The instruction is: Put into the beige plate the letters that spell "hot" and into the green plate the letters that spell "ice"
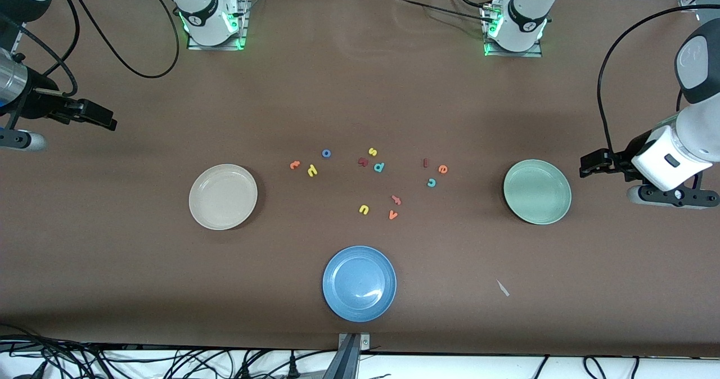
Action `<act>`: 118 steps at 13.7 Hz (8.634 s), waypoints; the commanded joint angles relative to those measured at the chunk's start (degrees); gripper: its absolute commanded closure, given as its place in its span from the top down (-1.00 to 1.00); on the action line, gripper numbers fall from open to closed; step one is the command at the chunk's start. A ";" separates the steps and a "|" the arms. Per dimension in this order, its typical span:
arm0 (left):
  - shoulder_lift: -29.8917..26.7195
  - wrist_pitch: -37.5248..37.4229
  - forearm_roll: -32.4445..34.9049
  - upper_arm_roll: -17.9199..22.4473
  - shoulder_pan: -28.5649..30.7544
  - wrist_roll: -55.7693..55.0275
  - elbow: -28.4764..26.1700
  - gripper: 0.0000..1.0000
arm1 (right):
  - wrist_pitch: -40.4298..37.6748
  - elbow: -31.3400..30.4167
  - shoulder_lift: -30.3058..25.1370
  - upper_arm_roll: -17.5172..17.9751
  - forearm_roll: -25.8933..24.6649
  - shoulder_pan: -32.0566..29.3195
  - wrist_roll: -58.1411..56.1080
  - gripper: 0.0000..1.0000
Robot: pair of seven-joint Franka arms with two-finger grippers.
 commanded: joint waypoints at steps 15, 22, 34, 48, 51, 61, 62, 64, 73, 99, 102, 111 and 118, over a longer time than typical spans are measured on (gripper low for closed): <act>-1.96 -0.14 -0.68 -0.02 1.45 3.99 -1.58 0.99 | 10.18 1.95 9.90 2.20 8.93 12.91 10.72 1.00; 0.14 0.82 -0.77 -0.02 6.02 11.90 -2.63 0.98 | 27.93 -10.96 12.55 8.17 4.01 13.71 23.19 1.00; 2.96 25.23 -2.44 -2.48 -8.64 -21.84 -22.22 0.98 | 48.86 -20.99 20.73 13.10 -6.19 14.32 45.44 1.00; 11.75 42.05 -2.09 -6.61 -15.42 -39.07 -31.47 0.43 | 60.81 -30.13 23.18 13.63 -6.28 17.31 59.59 1.00; 13.24 42.49 -2.00 -6.61 -16.82 -41.09 -31.47 0.33 | 63.27 -30.57 24.77 13.63 -6.37 17.92 60.12 0.99; 16.41 44.77 -1.74 -6.61 -18.41 -46.02 -31.29 0.03 | 64.86 -31.89 25.30 13.54 -6.98 17.92 60.04 0.36; 16.49 44.77 -1.74 -6.61 -18.67 -46.28 -31.29 -0.05 | 65.03 -31.89 25.65 13.45 -7.16 17.84 59.77 0.20; 16.49 44.77 -1.65 -6.61 -18.67 -46.63 -31.29 -0.26 | 65.56 -31.89 25.91 13.45 -7.77 17.84 59.60 -0.22; 11.68 35.15 -1.47 -6.09 -17.45 -42.97 -29.02 -0.69 | 53.22 -31.98 15.66 15.81 -8.48 10.57 51.46 -1.00; 8.68 18.94 8.12 -13.01 6.82 -13.82 -21.01 0.99 | 50.96 -15.90 28.10 21.89 -8.82 8.95 60.10 0.37; 8.58 18.23 7.67 -18.02 6.73 -26.12 -21.01 0.91 | 54.39 -15.37 31.00 21.63 -12.86 10.63 68.01 0.37; 12.71 25.79 5.91 -22.17 0.32 -48.82 -22.06 0.72 | 56.60 -16.16 33.47 21.63 -16.65 12.65 79.37 0.37; 14.03 36.23 6.00 -22.08 -4.25 -57.60 -26.98 0.65 | 56.60 -16.77 34.26 21.63 -17.00 13.00 82.10 0.37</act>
